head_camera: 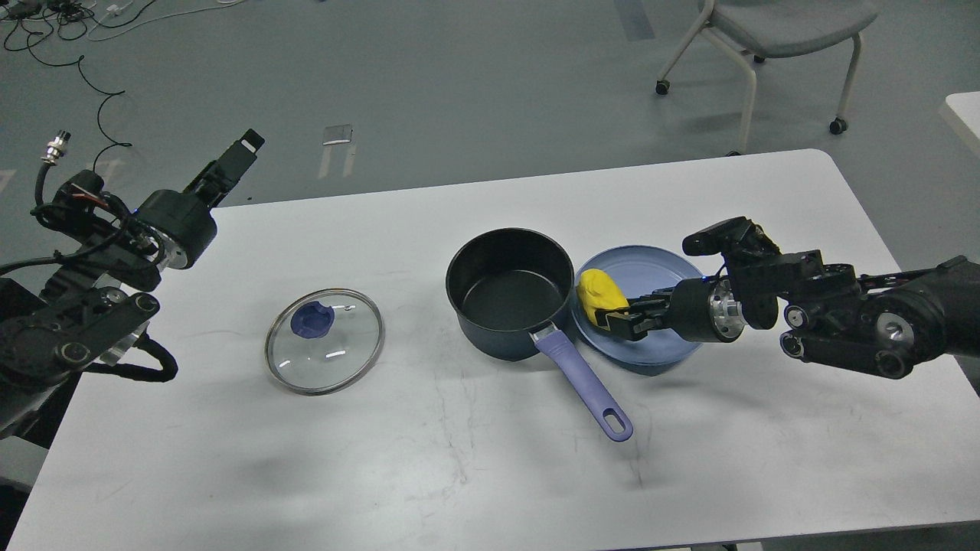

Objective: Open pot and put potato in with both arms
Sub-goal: 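Reach the right gripper to the yellow potato on the plate and grasp it, then lift the yellow potato off the plate with the right gripper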

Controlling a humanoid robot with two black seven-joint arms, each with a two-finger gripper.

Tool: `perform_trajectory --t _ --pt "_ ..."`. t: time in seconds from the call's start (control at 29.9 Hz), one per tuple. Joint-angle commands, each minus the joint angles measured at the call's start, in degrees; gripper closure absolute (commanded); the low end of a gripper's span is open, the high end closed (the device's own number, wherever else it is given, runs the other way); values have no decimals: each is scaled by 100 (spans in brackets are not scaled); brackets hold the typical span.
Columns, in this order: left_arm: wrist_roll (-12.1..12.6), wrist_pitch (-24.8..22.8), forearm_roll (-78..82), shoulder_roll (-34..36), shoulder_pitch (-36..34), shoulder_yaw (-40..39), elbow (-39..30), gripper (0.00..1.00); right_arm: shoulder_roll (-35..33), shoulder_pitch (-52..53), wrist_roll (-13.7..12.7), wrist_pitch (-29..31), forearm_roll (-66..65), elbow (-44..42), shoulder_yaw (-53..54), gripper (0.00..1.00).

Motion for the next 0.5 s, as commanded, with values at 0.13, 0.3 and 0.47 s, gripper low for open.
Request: perform_trajectory --t 0.13,0.3,0.47 --pt "0 0 8 -44 0 9 6 2 -406 87 5 -41 26 113 60 66" --pt "0 0 8 -53 0 9 6 2 -819 341 92 -58 35 403 87 66" --pt "0 0 8 -53 -9 9 6 2 -881 859 110 -207 53 588 96 66"
